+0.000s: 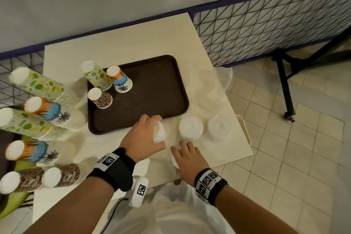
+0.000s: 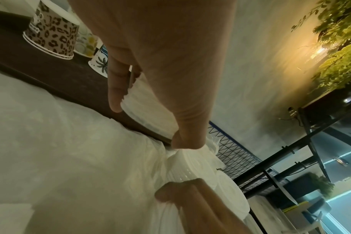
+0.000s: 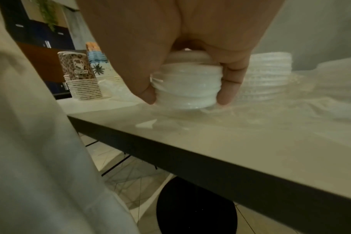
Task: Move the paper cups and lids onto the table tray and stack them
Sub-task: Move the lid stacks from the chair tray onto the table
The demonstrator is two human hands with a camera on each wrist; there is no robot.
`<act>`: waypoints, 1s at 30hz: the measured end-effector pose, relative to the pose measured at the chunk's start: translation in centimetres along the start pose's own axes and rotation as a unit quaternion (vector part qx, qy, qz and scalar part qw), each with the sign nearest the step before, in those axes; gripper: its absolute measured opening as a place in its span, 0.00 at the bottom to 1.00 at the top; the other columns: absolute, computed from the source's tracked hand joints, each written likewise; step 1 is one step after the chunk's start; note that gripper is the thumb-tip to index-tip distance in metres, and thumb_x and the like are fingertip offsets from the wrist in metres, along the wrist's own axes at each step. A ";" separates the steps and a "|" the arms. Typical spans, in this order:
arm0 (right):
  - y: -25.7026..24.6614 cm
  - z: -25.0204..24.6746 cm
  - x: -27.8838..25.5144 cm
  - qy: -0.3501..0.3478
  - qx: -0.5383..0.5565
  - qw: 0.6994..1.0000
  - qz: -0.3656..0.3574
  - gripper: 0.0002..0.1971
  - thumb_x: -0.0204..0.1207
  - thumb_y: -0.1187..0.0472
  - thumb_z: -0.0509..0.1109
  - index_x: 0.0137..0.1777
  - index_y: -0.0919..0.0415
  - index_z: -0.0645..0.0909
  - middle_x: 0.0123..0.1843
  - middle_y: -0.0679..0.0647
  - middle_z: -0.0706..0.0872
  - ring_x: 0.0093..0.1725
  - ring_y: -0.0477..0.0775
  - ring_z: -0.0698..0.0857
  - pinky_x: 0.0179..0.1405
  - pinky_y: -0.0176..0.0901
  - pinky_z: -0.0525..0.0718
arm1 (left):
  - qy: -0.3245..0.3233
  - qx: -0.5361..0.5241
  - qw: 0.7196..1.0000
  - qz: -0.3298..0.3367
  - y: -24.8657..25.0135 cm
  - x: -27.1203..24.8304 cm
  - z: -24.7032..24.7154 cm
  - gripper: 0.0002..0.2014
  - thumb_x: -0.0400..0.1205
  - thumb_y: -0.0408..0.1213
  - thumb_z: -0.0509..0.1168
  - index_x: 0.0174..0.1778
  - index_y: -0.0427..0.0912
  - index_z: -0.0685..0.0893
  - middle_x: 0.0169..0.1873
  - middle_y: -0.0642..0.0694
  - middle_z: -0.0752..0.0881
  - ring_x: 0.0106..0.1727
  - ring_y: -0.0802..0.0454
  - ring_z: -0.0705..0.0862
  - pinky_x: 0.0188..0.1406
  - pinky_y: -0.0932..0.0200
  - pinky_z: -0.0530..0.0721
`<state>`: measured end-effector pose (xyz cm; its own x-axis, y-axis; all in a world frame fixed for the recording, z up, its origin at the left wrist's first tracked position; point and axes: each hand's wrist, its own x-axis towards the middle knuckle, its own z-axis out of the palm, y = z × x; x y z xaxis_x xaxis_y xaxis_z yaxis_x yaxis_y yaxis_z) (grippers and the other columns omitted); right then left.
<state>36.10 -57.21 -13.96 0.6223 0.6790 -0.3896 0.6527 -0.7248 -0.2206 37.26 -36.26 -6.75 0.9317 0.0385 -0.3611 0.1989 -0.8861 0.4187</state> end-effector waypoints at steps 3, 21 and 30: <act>0.4 0.4 0.3 -0.007 -0.007 1.000 -0.008 0.40 0.69 0.48 0.78 0.78 0.57 0.66 0.75 0.68 0.72 0.69 0.72 0.76 0.62 0.63 0.83 | 0.004 -0.005 1.000 -0.001 -0.2 -0.1 -0.5 0.39 0.71 0.53 0.76 0.78 0.57 0.69 0.62 0.50 0.70 0.60 0.43 0.81 0.61 0.52 0.81; 1.9 -4.9 -0.8 0.098 -0.030 0.991 -0.087 0.29 0.68 0.41 0.73 0.67 0.53 0.77 0.69 0.59 0.77 0.62 0.65 0.78 0.55 0.57 0.85 | 0.038 -0.007 0.999 0.026 0.2 1.3 -1.2 0.41 0.70 0.54 0.77 0.79 0.57 0.67 0.65 0.50 0.71 0.61 0.44 0.81 0.61 0.51 0.81; 3.3 -4.1 -0.7 0.088 0.032 0.993 -0.075 0.23 0.74 0.50 0.72 0.69 0.54 0.78 0.71 0.59 0.75 0.62 0.63 0.77 0.57 0.56 0.86 | 0.048 -0.028 0.998 0.029 0.6 1.1 -0.5 0.45 0.70 0.53 0.77 0.82 0.56 0.63 0.64 0.50 0.72 0.62 0.43 0.80 0.64 0.50 0.81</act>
<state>39.56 -59.58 -10.79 0.5891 0.7859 -0.1878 0.7187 -0.6158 -0.3228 38.55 -36.51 -6.52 0.9666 0.0348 -0.2538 0.1579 -0.8611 0.4833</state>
